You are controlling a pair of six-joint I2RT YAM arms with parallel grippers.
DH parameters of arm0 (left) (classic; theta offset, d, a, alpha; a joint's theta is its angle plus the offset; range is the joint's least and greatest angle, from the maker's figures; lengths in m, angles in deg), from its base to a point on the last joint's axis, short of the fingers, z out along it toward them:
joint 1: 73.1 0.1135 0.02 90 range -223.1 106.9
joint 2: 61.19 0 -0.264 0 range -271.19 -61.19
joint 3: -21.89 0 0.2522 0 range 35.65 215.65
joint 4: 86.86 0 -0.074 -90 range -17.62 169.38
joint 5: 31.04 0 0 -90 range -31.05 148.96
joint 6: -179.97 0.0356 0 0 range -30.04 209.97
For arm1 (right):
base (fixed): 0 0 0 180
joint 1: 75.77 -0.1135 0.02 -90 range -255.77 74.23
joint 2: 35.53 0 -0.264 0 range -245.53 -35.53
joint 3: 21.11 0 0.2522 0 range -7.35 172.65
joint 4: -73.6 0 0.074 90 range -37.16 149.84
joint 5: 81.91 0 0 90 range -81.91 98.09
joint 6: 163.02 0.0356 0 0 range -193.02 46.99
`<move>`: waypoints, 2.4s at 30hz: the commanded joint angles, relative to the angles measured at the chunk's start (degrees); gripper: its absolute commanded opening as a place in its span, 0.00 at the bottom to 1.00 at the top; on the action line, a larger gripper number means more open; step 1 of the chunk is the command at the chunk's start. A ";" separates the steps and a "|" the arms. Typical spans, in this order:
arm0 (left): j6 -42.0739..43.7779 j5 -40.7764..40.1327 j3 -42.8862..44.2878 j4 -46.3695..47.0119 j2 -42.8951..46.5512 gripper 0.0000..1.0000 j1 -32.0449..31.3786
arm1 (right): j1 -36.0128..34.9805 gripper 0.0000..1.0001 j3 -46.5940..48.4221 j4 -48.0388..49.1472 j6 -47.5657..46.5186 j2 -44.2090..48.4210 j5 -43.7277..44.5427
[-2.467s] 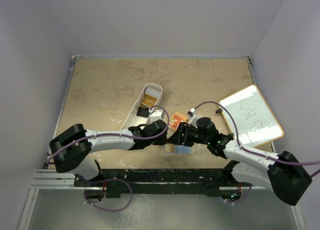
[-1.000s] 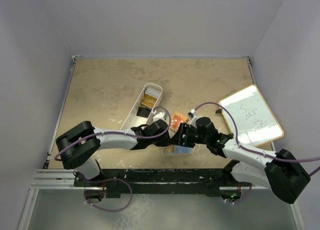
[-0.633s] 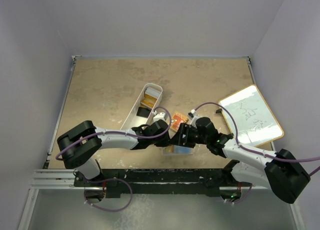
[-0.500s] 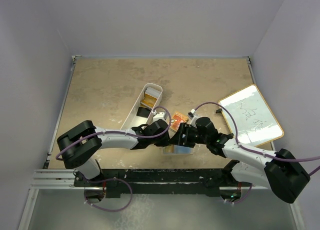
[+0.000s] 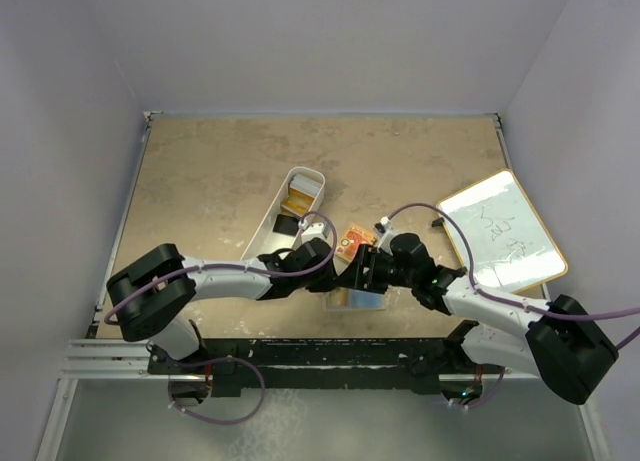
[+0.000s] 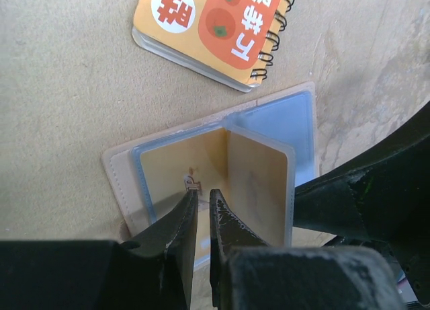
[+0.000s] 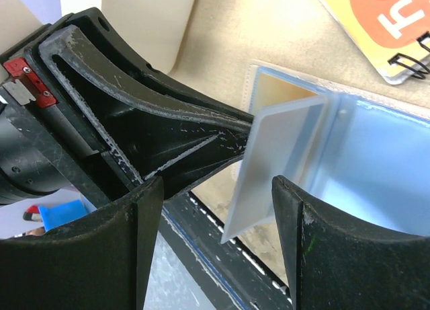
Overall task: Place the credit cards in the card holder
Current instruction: Turn over the card slot in the card holder, then pick up the credit card from the storage box.
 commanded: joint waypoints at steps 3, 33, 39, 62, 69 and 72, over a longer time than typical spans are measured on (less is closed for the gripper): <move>-0.54 -3.40 -0.84 -0.11 5.55 0.09 0.45 | -0.48 0.68 2.51 5.31 1.01 0.16 -2.10; 14.62 -26.07 14.88 -33.24 21.27 0.46 16.16 | -0.43 0.65 9.54 -11.50 -10.94 2.99 5.98; 16.49 -24.23 19.29 -33.89 19.51 0.50 20.98 | -0.43 0.64 13.98 -15.00 -14.20 3.64 8.27; 6.35 7.74 -5.67 -20.20 32.25 0.53 52.09 | -4.59 0.63 65.35 -26.85 -51.73 -34.47 23.83; 3.24 12.73 -10.59 -14.56 32.53 0.52 52.19 | -9.69 0.66 73.45 -27.52 -68.19 -46.39 32.44; 3.67 13.65 -11.07 -13.87 31.99 0.51 52.27 | -10.43 0.68 76.43 -27.53 -71.07 -50.50 35.39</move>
